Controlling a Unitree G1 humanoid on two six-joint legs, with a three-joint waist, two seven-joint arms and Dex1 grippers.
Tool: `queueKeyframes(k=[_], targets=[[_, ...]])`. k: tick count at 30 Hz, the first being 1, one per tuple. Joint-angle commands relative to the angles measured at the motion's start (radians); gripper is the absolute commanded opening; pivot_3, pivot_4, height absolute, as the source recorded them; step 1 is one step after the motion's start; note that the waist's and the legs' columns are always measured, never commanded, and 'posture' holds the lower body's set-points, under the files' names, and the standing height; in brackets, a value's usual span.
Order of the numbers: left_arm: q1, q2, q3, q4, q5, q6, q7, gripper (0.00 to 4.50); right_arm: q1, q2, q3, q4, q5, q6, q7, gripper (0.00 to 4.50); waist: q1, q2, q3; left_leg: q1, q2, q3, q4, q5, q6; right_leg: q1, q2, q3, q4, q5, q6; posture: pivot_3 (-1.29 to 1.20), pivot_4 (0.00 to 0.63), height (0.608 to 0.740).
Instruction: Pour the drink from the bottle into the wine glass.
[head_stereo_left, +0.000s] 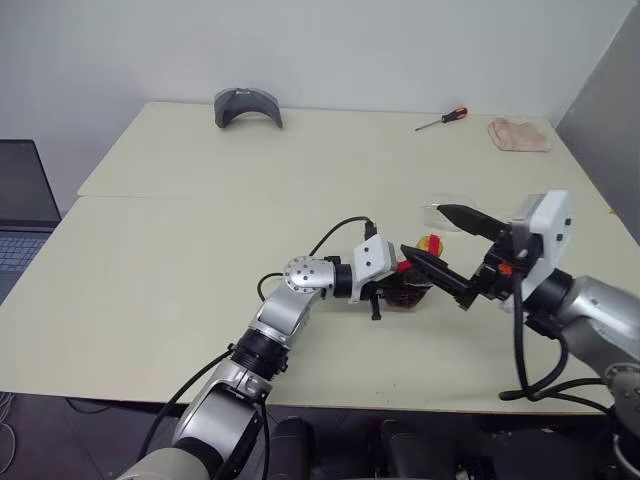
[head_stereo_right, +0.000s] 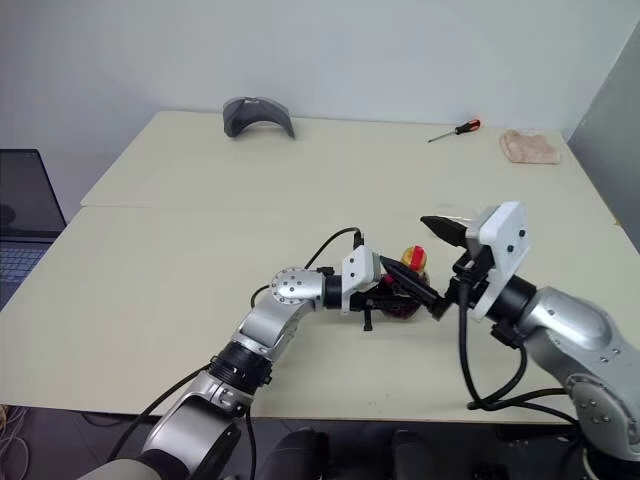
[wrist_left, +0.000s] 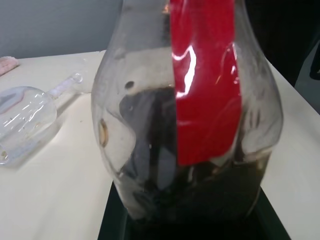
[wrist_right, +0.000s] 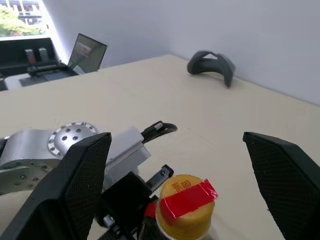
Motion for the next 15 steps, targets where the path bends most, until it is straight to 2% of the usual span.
queueKeyframes(k=[1, 5, 9, 15], targets=[[-0.031, -0.021, 0.009, -0.009, -0.02, -0.024, -0.006, 0.79, -0.014, 0.033, 0.078, -0.018, -0.129, -0.055, -0.082, 4.5, 0.0, 0.0, 0.0, 0.0, 0.0, 0.0, 0.0, 0.0, 0.0, 0.0, 0.0, 0.0, 0.0, 0.0, 0.0, 0.0, 0.15, 0.74], [-0.039, -0.028, 0.012, 0.0, -0.019, -0.028, -0.007, 0.79, 0.002, 0.055, 0.082, 0.009, -0.196, -0.083, -0.107, 4.5, 0.001, 0.0, 0.0, 0.0, -0.001, 0.0, 0.0, 0.0, 0.0, 0.0, 0.0, 0.0, -0.001, 0.0, 0.0, 0.0, 0.15, 0.74], [-0.035, -0.025, 0.013, -0.001, -0.019, -0.03, -0.009, 0.79, 0.039, 0.064, 0.011, 0.031, -0.188, -0.094, -0.103, 4.5, 0.001, 0.0, 0.0, 0.0, 0.0, 0.0, 0.0, 0.0, 0.0, 0.0, 0.0, 0.0, -0.001, 0.0, 0.0, 0.0, 0.15, 0.74], [-0.032, -0.024, 0.015, -0.002, -0.018, -0.03, -0.005, 0.79, 0.142, 0.019, -0.109, 0.029, -0.163, -0.098, -0.05, 4.5, 0.001, 0.0, 0.0, 0.0, 0.0, 0.0, 0.0, 0.0, 0.0, 0.0, 0.0, 0.0, -0.001, 0.0, 0.0, 0.0, 0.15, 0.74]])
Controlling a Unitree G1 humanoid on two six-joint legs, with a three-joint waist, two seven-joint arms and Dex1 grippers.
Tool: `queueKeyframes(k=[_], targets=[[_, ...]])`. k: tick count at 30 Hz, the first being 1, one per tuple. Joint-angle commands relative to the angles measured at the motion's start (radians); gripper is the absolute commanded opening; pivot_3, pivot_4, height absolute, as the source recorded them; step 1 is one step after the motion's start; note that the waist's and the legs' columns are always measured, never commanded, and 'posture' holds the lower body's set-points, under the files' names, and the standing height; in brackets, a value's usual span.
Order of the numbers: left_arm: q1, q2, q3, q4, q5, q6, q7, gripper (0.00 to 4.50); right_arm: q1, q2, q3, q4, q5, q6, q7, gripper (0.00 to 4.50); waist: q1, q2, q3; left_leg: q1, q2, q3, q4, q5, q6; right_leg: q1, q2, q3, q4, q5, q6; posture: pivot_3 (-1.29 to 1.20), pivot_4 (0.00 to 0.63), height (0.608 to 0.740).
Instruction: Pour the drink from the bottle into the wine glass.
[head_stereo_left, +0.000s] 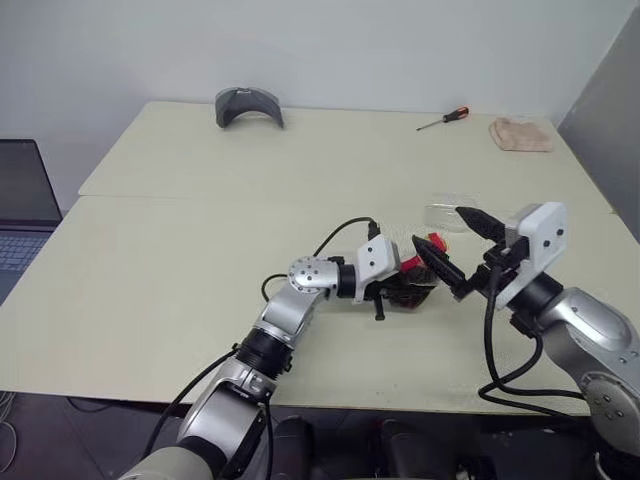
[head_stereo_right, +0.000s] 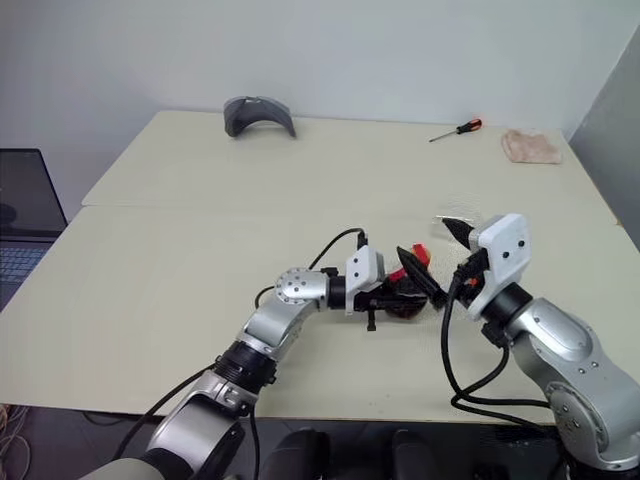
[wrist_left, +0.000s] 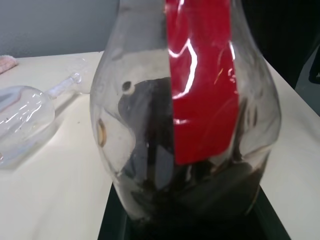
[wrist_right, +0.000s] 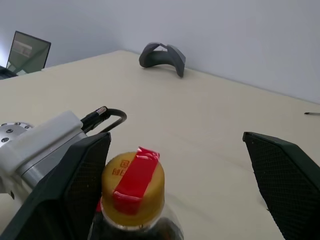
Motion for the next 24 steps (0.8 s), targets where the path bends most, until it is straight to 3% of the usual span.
queueKeyframes(k=[1, 7, 11, 15, 18, 24], targets=[[-0.024, -0.007, 0.016, -0.036, -0.02, -0.025, -0.005, 0.79, 0.055, -0.034, -0.123, -0.009, 0.012, -0.014, 0.017, 4.5, 0.0, 0.0, 0.0, 0.0, 0.0, 0.0, 0.0, 0.0, 0.0, 0.0, 0.0, 0.0, 0.0, 0.0, 0.0, 0.0, 0.15, 0.74], [-0.023, -0.004, 0.018, -0.033, -0.021, -0.028, -0.008, 0.79, 0.143, -0.104, -0.26, -0.048, 0.219, 0.039, 0.098, 4.5, 0.001, 0.0, 0.0, 0.0, 0.0, 0.0, 0.0, 0.0, 0.0, 0.0, 0.0, 0.0, 0.0, 0.0, 0.0, 0.0, 0.15, 0.74], [-0.025, -0.006, 0.018, -0.032, -0.019, -0.028, -0.01, 0.79, 0.137, -0.158, -0.22, -0.101, 0.344, 0.08, 0.11, 4.5, -0.002, 0.0, 0.0, 0.001, 0.001, 0.0, 0.0, 0.0, 0.0, 0.0, 0.001, 0.0, 0.0, 0.0, 0.0, 0.0, 0.15, 0.74], [-0.025, -0.006, 0.018, -0.033, -0.019, -0.029, -0.012, 0.79, 0.05, -0.145, -0.115, -0.101, 0.325, 0.08, 0.022, 4.5, -0.003, 0.0, 0.0, 0.001, 0.002, 0.0, 0.0, 0.0, 0.0, 0.0, 0.003, 0.001, 0.0, -0.001, 0.002, 0.0, 0.15, 0.74], [-0.024, -0.005, 0.017, -0.035, -0.018, -0.027, -0.015, 0.79, -0.053, -0.114, 0.005, -0.032, 0.159, 0.039, -0.029, 4.5, -0.002, 0.0, 0.0, 0.001, 0.002, 0.0, 0.0, 0.0, 0.0, 0.0, 0.003, 0.001, 0.0, -0.002, 0.003, 0.0, 0.15, 0.74], [-0.021, -0.005, 0.015, -0.041, -0.016, -0.023, -0.016, 0.79, -0.056, -0.096, 0.013, 0.027, 0.06, -0.005, -0.022, 4.5, 0.004, 0.0, 0.0, -0.001, 0.001, 0.0, 0.0, 0.0, 0.0, 0.0, 0.003, 0.0, -0.002, 0.0, 0.0, 0.0, 0.15, 0.74]])
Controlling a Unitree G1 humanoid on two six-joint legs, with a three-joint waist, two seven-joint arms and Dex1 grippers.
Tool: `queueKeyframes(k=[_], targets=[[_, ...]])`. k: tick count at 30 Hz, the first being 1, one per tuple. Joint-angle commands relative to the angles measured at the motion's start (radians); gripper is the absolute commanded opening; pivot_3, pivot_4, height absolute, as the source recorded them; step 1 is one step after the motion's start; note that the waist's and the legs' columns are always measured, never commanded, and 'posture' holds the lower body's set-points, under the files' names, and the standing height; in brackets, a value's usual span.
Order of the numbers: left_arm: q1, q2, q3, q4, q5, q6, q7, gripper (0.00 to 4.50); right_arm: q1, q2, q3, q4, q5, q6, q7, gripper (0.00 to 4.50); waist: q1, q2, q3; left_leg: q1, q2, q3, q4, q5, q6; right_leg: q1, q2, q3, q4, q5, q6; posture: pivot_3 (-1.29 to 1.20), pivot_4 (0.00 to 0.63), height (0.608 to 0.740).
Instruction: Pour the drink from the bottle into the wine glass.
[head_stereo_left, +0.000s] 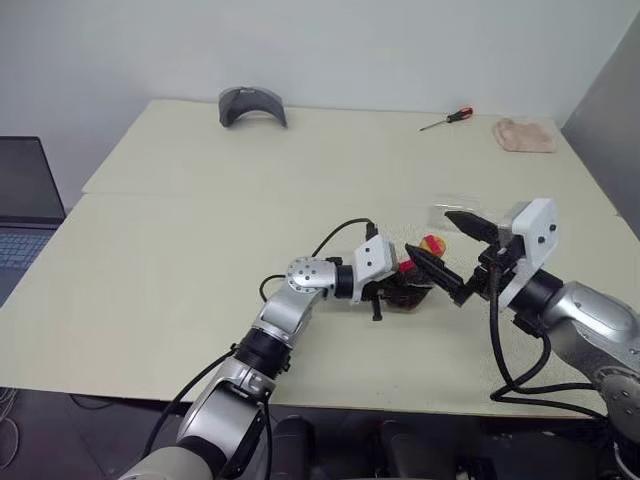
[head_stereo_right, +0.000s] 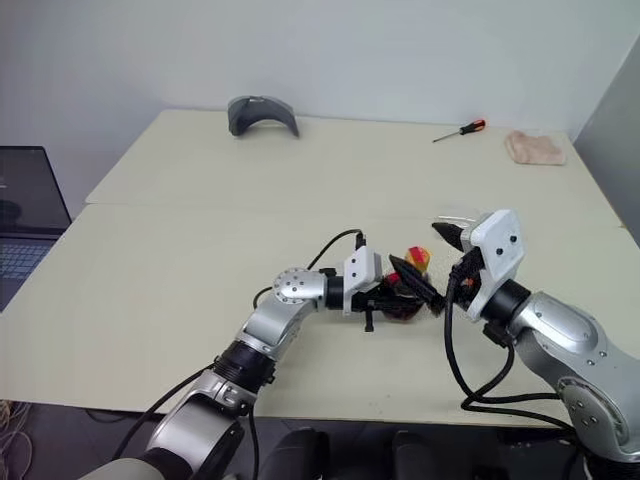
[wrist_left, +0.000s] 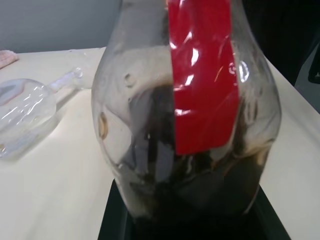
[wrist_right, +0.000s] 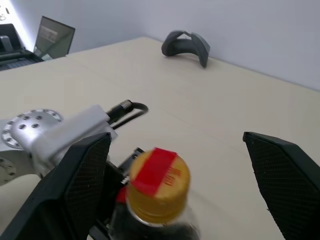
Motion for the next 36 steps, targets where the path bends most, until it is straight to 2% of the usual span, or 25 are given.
queueKeyframes(k=[1, 7, 14, 17, 21, 26, 36], targets=[[-0.02, -0.01, 0.005, -0.048, -0.015, -0.019, -0.001, 0.79, 0.034, -0.003, -0.053, 0.003, -0.041, -0.052, 0.02, 4.5, 0.0, 0.0, 0.0, 0.0, 0.0, 0.0, 0.0, 0.0, 0.0, 0.0, 0.0, 0.0, 0.0, 0.0, 0.0, 0.0, 0.15, 0.74], [-0.021, -0.013, 0.003, -0.046, -0.016, -0.019, -0.004, 0.79, 0.151, -0.022, -0.164, -0.011, -0.009, -0.07, 0.088, 4.5, -0.002, 0.0, 0.0, 0.0, 0.0, 0.0, 0.0, 0.0, 0.0, 0.0, -0.001, 0.0, 0.001, 0.0, 0.0, 0.0, 0.15, 0.74], [-0.026, -0.016, 0.003, -0.035, -0.018, -0.024, -0.01, 0.77, 0.319, -0.092, -0.342, -0.07, 0.219, 0.0, 0.185, 4.5, -0.004, 0.0, 0.0, 0.001, 0.0, 0.0, 0.0, 0.0, 0.0, 0.0, -0.001, 0.0, 0.001, 0.0, 0.0, 0.0, 0.15, 0.74], [-0.025, -0.017, 0.003, -0.035, -0.019, -0.024, -0.012, 0.77, 0.35, -0.135, -0.374, -0.085, 0.276, 0.016, 0.199, 4.5, -0.004, 0.0, 0.0, 0.001, 0.0, 0.0, 0.0, 0.0, 0.0, 0.0, 0.0, 0.0, 0.001, 0.0, 0.0, 0.0, 0.15, 0.74], [-0.024, -0.018, 0.001, -0.033, -0.017, -0.026, -0.012, 0.77, 0.248, -0.14, -0.309, -0.086, 0.346, 0.023, 0.104, 4.5, -0.007, 0.0, 0.0, 0.001, 0.001, 0.0, 0.0, 0.0, 0.0, 0.0, 0.0, 0.001, 0.001, -0.001, 0.002, 0.0, 0.15, 0.74], [-0.024, -0.02, 0.0, -0.035, -0.015, -0.025, -0.01, 0.77, 0.147, -0.116, -0.192, -0.057, 0.325, 0.038, 0.017, 4.5, -0.004, 0.0, 0.0, 0.001, 0.0, 0.0, 0.0, 0.0, 0.0, 0.0, 0.001, 0.0, 0.001, -0.001, 0.002, 0.0, 0.15, 0.74], [-0.018, -0.014, -0.001, -0.043, -0.014, -0.022, -0.008, 0.77, 0.07, -0.101, -0.101, -0.002, 0.275, 0.015, 0.026, 4.5, -0.004, 0.0, 0.0, 0.001, 0.0, 0.0, 0.0, 0.0, 0.0, 0.0, 0.0, 0.001, 0.001, 0.0, 0.0, 0.0, 0.15, 0.74]])
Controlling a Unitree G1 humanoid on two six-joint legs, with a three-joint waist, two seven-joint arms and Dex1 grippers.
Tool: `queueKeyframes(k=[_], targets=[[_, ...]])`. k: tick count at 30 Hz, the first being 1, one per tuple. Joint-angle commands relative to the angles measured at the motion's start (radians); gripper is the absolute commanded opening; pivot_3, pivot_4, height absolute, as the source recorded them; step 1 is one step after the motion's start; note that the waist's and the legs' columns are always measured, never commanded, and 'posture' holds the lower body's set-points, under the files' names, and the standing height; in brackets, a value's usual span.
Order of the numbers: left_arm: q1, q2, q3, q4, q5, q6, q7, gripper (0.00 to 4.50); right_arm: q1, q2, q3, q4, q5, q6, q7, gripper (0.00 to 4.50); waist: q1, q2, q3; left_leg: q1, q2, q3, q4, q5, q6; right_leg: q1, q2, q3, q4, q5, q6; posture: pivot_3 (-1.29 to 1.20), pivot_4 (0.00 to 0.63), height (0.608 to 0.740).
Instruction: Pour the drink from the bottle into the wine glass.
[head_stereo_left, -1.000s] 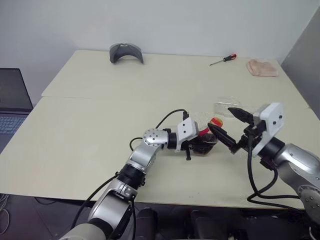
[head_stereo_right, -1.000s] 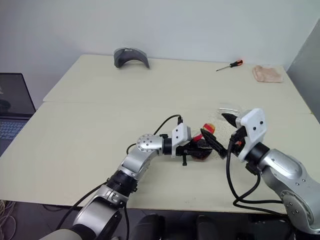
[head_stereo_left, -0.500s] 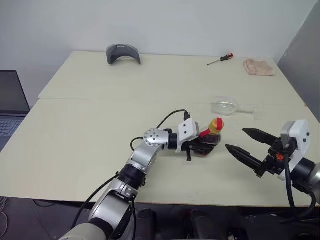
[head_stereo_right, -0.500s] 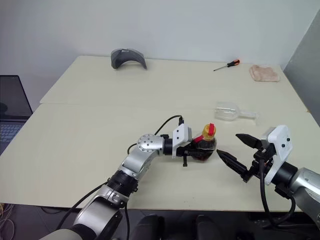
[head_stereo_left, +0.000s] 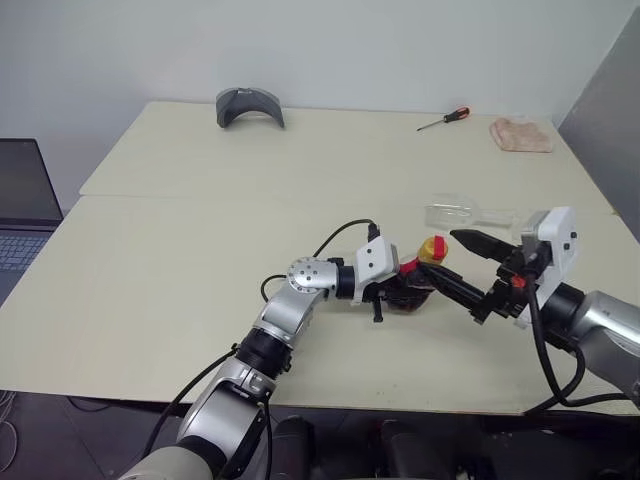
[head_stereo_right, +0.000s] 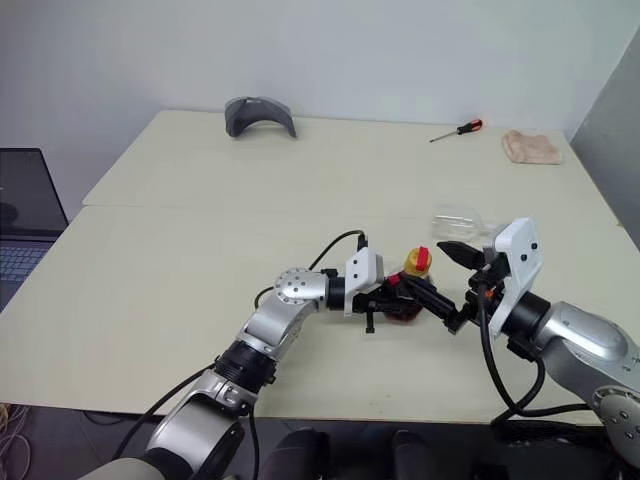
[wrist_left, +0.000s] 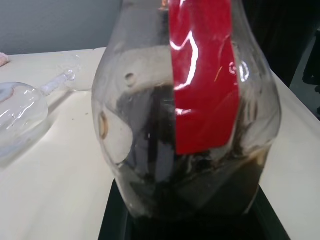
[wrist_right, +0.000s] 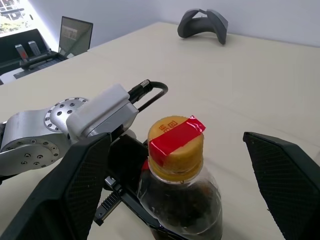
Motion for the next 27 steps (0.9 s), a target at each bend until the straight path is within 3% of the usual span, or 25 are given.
queueKeyframes(k=[1, 2, 5, 13, 27], targets=[[-0.017, -0.009, 0.006, -0.044, -0.014, -0.022, 0.0, 0.77, -0.013, 0.01, 0.018, 0.001, -0.04, -0.034, 0.024, 4.5, 0.0, 0.0, 0.0, 0.0, 0.0, 0.0, 0.0, 0.0, 0.0, 0.0, 0.0, 0.0, 0.0, 0.0, 0.0, 0.0, 0.15, 0.74], [-0.017, -0.009, 0.006, -0.045, -0.014, -0.022, -0.001, 0.77, -0.014, 0.014, 0.025, 0.004, -0.049, -0.037, 0.027, 4.5, 0.0, 0.0, 0.0, 0.0, 0.0, 0.0, 0.0, 0.0, 0.0, 0.0, 0.0, 0.0, 0.0, 0.0, 0.0, 0.0, 0.15, 0.74], [-0.016, -0.009, 0.004, -0.046, -0.014, -0.021, -0.001, 0.77, -0.018, 0.02, 0.039, 0.011, -0.073, -0.047, 0.039, 3.95, 0.0, 0.0, 0.0, 0.0, 0.0, 0.0, 0.0, 0.0, 0.0, 0.0, 0.0, 0.0, 0.0, 0.0, 0.0, 0.0, 0.15, 0.74], [-0.011, -0.01, 0.003, -0.052, -0.014, -0.018, 0.001, 0.77, -0.034, 0.053, 0.025, 0.006, -0.05, -0.05, 0.037, 1.21, 0.0, 0.0, 0.0, 0.0, 0.0, 0.0, 0.0, 0.0, 0.0, 0.0, 0.0, 0.0, 0.0, 0.0, 0.0, 0.0, 0.15, 0.74], [-0.005, -0.012, 0.003, -0.059, -0.014, -0.012, 0.003, 0.77, -0.049, 0.058, 0.064, -0.013, -0.065, -0.031, 0.032, 1.2, 0.0, 0.0, 0.0, 0.0, 0.0, 0.0, 0.0, 0.0, 0.0, 0.0, 0.0, 0.0, 0.0, 0.0, 0.0, 0.0, 0.15, 0.74]])
